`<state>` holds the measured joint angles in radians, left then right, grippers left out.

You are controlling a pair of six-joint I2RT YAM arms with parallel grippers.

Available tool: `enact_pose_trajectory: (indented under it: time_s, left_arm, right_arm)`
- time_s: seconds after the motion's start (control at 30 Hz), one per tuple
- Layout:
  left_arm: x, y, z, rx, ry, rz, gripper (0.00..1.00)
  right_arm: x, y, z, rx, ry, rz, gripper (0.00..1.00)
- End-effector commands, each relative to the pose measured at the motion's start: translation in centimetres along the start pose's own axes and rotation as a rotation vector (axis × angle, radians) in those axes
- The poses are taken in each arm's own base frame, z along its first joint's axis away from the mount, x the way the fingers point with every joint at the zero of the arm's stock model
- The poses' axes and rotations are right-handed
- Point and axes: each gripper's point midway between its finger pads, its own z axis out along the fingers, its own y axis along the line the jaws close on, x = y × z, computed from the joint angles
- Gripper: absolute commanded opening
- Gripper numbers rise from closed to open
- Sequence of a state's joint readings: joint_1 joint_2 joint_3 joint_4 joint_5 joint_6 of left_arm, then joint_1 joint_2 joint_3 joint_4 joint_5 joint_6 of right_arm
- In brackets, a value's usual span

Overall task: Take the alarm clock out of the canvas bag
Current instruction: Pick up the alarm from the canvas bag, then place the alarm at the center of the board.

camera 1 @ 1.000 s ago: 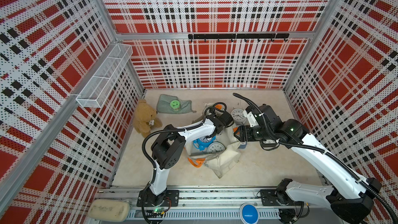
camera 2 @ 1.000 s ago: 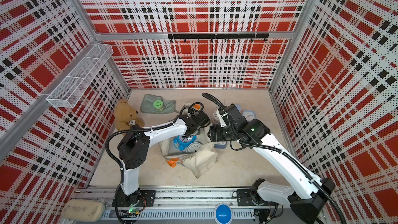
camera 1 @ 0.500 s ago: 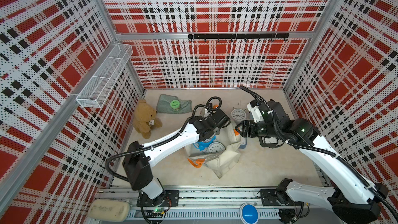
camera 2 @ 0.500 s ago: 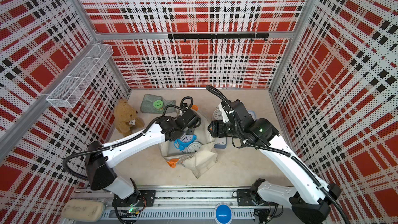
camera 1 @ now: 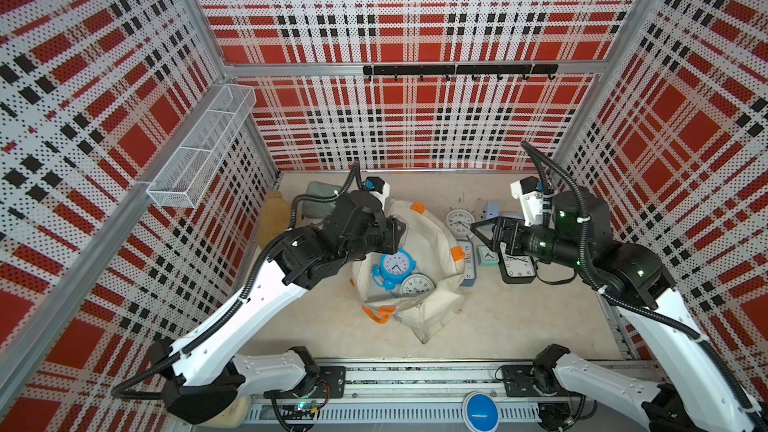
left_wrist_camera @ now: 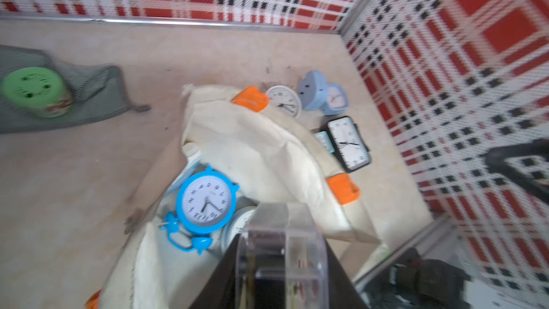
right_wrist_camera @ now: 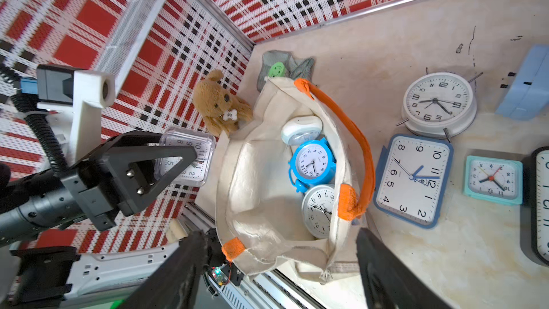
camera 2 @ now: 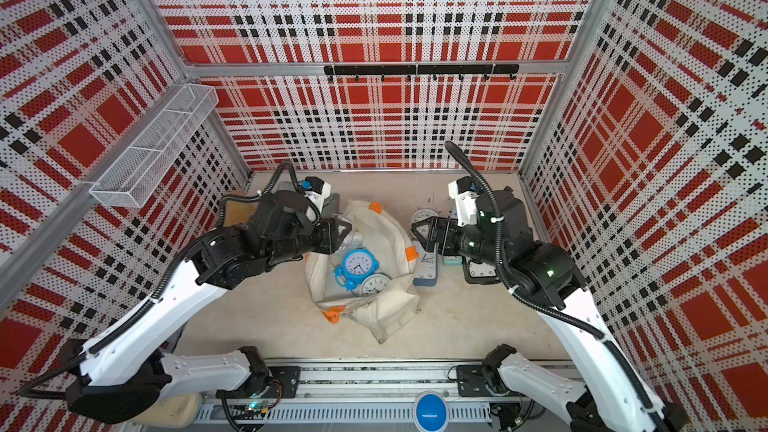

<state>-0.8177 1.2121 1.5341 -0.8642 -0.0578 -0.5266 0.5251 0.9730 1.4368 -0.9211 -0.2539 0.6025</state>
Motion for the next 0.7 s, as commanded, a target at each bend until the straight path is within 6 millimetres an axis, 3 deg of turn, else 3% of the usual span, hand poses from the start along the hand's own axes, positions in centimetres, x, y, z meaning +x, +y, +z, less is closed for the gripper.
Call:
enact_pose_trajectory:
  time_s: [0.0,0.2,0.33,0.5,0.67]
  left_arm:
    - [-1.8,-5.5,-0.3,0.308,0.007,-0.009,0.36]
    - [-5.2,-9.7,1.8,0.587,-0.008,-0.214,0.37]
    - [-7.6,-11.8,2.9,0.707,-0.023,-0.326,0.37]
    - [-9.4,-13.9,3.7,0.83,-0.025,-0.422,0.38]
    - [-9.5,-15.2,4.6,0.869,0.002,-0.471,0.38]
  right_arm:
    - [-0.9,1.9,-1.3,-0.154,-0.046,0.01,0.84]
    - [-3.6,4.3,-2.7,-0.471,-0.139,0.108,0.83]
    - [-3.7,5.6,-2.8,-0.599,-0.136,0.121,0.82]
    - [-3.3,5.1,-2.2,-0.628,-0.146,0.147,0.78]
    - [-3.5,4.5,-1.3,-0.663,-0.162,0.187,0.74]
